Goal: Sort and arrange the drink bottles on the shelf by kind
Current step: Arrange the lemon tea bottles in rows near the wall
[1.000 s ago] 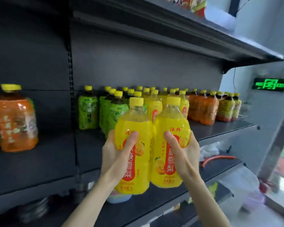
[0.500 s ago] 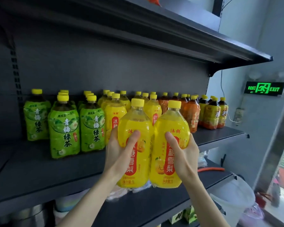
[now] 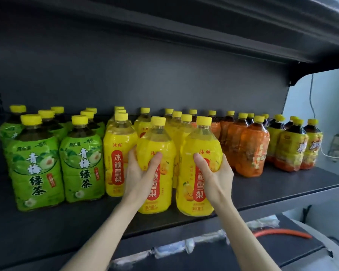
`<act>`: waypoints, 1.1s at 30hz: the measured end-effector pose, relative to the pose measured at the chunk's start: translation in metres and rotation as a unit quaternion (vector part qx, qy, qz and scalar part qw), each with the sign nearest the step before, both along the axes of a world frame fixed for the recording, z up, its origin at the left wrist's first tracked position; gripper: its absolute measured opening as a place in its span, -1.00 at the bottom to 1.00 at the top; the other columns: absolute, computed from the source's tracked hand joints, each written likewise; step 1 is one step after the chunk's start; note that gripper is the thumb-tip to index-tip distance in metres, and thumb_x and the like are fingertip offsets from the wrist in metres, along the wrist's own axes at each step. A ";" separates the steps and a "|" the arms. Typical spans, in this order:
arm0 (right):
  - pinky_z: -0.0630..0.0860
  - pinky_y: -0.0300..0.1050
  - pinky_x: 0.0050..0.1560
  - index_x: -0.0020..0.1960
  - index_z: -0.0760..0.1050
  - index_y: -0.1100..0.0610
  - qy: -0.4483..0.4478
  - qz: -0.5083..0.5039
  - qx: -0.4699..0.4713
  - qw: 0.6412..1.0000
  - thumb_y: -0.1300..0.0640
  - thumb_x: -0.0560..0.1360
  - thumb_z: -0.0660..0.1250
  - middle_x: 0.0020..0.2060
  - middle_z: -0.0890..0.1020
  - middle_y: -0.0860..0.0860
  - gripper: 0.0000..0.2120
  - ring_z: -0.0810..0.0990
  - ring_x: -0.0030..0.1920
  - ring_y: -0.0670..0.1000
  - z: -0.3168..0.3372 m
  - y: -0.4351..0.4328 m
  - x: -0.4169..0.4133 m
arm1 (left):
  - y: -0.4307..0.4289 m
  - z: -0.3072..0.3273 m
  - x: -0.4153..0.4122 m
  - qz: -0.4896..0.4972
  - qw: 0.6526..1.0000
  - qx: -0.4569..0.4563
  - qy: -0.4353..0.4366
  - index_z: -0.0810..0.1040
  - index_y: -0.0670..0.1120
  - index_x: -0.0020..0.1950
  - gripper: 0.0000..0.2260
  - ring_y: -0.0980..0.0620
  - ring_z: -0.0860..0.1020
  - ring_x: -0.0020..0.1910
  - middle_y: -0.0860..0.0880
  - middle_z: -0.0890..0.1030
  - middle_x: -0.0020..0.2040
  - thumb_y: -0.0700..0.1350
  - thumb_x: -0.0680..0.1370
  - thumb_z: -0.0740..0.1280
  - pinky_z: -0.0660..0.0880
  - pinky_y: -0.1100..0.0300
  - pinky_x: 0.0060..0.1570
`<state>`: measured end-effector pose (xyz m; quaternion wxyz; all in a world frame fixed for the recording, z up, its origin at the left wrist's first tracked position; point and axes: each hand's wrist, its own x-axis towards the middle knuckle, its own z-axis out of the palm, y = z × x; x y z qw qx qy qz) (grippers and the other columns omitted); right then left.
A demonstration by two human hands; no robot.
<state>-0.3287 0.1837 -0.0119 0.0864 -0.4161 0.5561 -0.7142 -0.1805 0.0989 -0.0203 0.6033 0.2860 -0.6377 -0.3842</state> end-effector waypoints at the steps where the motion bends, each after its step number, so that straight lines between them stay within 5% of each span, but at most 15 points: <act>1: 0.60 -0.09 -0.04 0.09 0.48 -0.11 0.000 0.010 0.001 1.000 -0.39 0.14 0.40 -0.09 0.67 -0.13 -0.39 0.66 -0.09 -0.13 -0.002 -0.004 -0.005 | -0.001 -0.002 -0.004 0.006 1.000 0.002 -0.002 0.25 -0.01 0.44 -0.31 0.08 0.47 0.23 0.04 0.48 0.28 0.26 0.40 0.30 0.39 0.20 0.16; 6: 0.54 -0.26 -0.14 0.12 0.47 -0.04 0.001 0.065 0.004 0.998 -0.33 0.14 0.42 -0.12 0.66 -0.14 -0.36 0.65 -0.12 -0.20 -0.010 -0.013 -0.024 | 0.004 -0.001 -0.021 0.025 1.000 0.002 -0.008 0.15 0.01 0.46 -0.32 0.37 0.43 0.07 0.19 0.42 0.20 0.18 0.40 0.27 0.39 0.45 -0.04; 10: 0.52 -0.36 -0.21 0.08 0.42 -0.13 0.003 0.101 0.003 0.995 -0.23 0.23 0.46 -0.15 0.63 -0.20 -0.52 0.62 -0.15 -0.29 -0.011 -0.013 -0.030 | 0.010 -0.007 -0.023 0.103 0.992 -0.068 -0.021 0.10 0.08 0.45 -0.37 0.21 0.36 0.32 0.11 0.33 0.36 0.20 0.48 0.30 0.36 0.30 0.26; 13: 0.52 -0.42 -0.24 0.13 0.43 -0.07 -0.003 0.121 -0.003 0.993 -0.24 0.22 0.48 -0.14 0.62 -0.19 -0.44 0.61 -0.16 -0.32 -0.012 -0.012 -0.032 | 0.014 -0.006 -0.012 0.181 0.949 -0.207 -0.155 0.08 0.07 0.50 -0.33 0.16 0.11 0.48 0.04 0.13 0.50 0.12 0.49 0.32 0.09 0.38 0.39; 15: 0.51 -0.45 -0.24 0.18 0.44 -0.01 -0.008 0.130 -0.005 0.991 -0.22 0.23 0.49 -0.13 0.62 -0.19 -0.40 0.60 -0.16 -0.34 -0.012 -0.012 -0.033 | 0.018 -0.001 -0.002 0.173 0.923 -0.242 -0.246 0.08 0.05 0.52 -0.27 0.16 0.03 0.51 0.05 0.06 0.54 0.05 0.46 0.41 0.03 0.26 0.41; 18: 0.50 -0.43 -0.26 0.20 0.44 0.03 -0.012 0.135 -0.004 0.991 -0.25 0.20 0.44 -0.14 0.61 -0.21 -0.34 0.60 -0.16 -0.34 -0.011 -0.012 -0.033 | 0.016 0.006 0.006 0.186 0.901 -0.245 -0.307 0.12 0.05 0.51 -0.23 0.06 0.11 0.50 0.04 0.09 0.54 0.04 0.41 0.45 0.11 0.03 0.38; 26: 0.55 -0.32 -0.18 0.24 0.43 0.04 -0.010 0.120 -0.004 0.993 -0.26 0.24 0.47 -0.08 0.63 -0.16 -0.32 0.65 -0.12 -0.19 -0.013 -0.014 -0.031 | -0.021 0.018 -0.001 0.316 0.778 -0.293 -0.457 0.25 -0.07 0.47 -0.23 -0.09 0.24 0.46 -0.12 0.33 0.46 0.26 0.38 0.37 -0.14 -0.01 0.45; 33: 0.56 -0.37 -0.25 0.21 0.42 -0.04 -0.012 0.108 -0.002 0.994 -0.22 0.25 0.41 -0.07 0.63 -0.16 -0.41 0.63 -0.11 -0.28 -0.014 -0.016 -0.028 | -0.046 0.025 -0.009 0.363 0.691 -0.322 -0.535 0.28 -0.16 0.45 -0.23 -0.14 0.28 0.44 -0.22 0.42 0.38 0.27 0.40 0.35 -0.20 -0.16 0.43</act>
